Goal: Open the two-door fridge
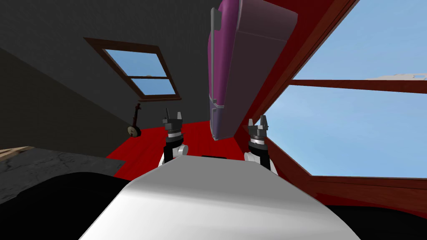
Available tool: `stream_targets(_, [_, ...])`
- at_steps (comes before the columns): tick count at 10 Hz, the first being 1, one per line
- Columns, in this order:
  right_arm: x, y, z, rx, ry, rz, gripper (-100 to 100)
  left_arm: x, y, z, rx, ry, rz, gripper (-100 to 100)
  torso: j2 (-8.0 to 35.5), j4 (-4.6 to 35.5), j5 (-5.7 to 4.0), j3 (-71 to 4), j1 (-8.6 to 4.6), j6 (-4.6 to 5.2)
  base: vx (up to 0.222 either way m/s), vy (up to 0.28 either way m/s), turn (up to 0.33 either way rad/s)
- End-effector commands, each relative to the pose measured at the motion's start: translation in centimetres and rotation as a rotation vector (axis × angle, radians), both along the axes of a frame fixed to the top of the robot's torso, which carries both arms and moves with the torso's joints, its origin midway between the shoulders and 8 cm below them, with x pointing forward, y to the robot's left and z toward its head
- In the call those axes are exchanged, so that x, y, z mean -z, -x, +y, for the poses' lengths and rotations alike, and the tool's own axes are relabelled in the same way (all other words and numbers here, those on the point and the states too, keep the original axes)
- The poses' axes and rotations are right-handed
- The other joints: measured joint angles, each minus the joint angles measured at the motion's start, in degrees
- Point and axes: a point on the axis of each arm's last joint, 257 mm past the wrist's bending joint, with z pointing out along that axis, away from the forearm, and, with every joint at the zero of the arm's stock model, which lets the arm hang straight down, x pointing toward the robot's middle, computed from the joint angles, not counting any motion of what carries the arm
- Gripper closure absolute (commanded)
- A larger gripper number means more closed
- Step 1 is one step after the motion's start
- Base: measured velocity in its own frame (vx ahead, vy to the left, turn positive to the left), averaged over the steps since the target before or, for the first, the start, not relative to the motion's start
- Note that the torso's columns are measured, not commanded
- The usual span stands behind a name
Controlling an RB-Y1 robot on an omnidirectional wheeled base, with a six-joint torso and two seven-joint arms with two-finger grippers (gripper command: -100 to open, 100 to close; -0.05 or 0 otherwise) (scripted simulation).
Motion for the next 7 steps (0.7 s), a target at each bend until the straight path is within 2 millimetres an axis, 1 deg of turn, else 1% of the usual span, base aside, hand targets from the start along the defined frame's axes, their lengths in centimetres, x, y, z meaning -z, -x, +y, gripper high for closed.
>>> stream_targets(1, [0.0, 0.0, 0.0, 0.0, 0.0, 0.0, 0, 0.0, 0.0, 0.0, 0.0, 0.0, 0.0, 0, 2.32, 2.35, 0.0, -4.67, 0.0, 0.0, 0.0, 0.0, 0.0])
stream_targets(3, [-0.01, 0.0, 0.0, 0.0, 0.0, 0.0, 0, -0.01, 0.0, 0.0, 0.0, 0.0, 0.0, 0, 10.03, 10.06, 0.0, -20.14, 0.0, 0.0, 0.0, 0.0, 0.0])
stream_targets(7, [-0.02, 0.01, 0.0, 0.0, 0.0, 0.0, 0, -0.01, 0.01, 0.0, 0.0, 0.0, 0.0, 0, 26.93, 26.91, 0.0, -53.81, 0.0, 0.0, 0.0, 0.0, 0.0])
